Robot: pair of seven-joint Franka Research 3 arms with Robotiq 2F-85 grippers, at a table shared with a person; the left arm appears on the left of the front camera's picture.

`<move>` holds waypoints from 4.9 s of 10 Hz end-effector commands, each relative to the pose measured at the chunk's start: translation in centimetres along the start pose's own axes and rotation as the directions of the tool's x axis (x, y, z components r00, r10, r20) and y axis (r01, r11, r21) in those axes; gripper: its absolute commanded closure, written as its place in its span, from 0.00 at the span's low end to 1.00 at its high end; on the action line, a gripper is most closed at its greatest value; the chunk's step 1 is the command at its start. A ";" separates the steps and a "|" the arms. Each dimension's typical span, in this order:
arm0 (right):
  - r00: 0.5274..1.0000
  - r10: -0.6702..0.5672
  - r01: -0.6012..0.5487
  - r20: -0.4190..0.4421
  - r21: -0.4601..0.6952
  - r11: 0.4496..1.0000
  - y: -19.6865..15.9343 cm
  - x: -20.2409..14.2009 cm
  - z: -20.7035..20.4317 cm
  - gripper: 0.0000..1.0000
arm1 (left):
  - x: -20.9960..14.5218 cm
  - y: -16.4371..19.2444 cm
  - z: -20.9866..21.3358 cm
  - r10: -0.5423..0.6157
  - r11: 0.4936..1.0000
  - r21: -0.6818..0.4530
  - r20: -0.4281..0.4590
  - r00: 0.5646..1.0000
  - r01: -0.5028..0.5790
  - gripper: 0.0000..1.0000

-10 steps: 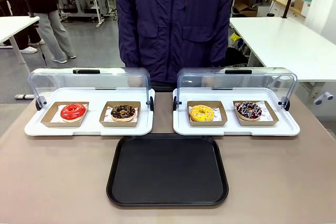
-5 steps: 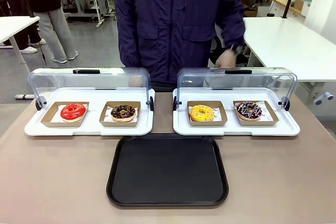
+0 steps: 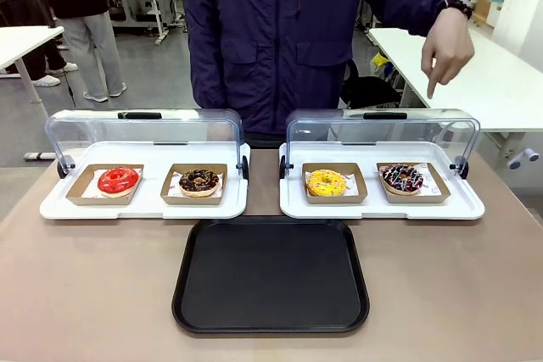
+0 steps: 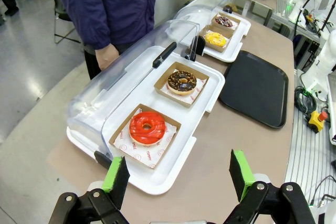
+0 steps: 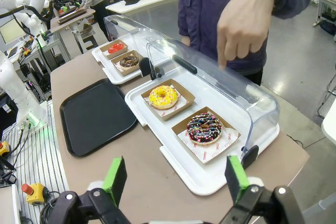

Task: Move the fourth donut from the left to the tray.
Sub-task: Pick up the Paper togo box containing the Donut indicated by the person and place it on the Handle tray.

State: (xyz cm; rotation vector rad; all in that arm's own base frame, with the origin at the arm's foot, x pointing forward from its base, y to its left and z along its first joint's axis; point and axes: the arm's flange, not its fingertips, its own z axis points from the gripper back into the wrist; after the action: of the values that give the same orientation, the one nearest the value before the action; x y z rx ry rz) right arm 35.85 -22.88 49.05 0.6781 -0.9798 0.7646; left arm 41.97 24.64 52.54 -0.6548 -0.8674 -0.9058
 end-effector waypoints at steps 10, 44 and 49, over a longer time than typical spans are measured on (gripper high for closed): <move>0.999 0.015 -0.015 0.030 -0.001 1.000 -0.2 0.2 -0.2 0.00 | 0.0 0.0 0.1 0.001 1.000 -0.004 0.001 1.000 -0.001 0.00; 0.492 0.558 -0.544 -0.668 0.265 0.796 4.0 0.7 -25.9 0.00 | 0.0 0.0 0.1 0.001 1.000 -0.004 0.001 1.000 -0.001 0.00; 0.432 0.554 -0.577 -0.711 0.254 0.776 2.5 -1.9 -28.8 0.00 | 0.0 0.0 0.1 0.001 1.000 -0.004 0.001 1.000 -0.001 0.00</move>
State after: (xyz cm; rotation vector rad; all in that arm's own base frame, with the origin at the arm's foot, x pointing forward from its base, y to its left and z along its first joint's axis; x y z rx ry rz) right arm 46.18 0.27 36.94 -0.0514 -0.3946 1.4779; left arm 42.09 24.69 52.40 -0.6556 -0.8638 -0.9044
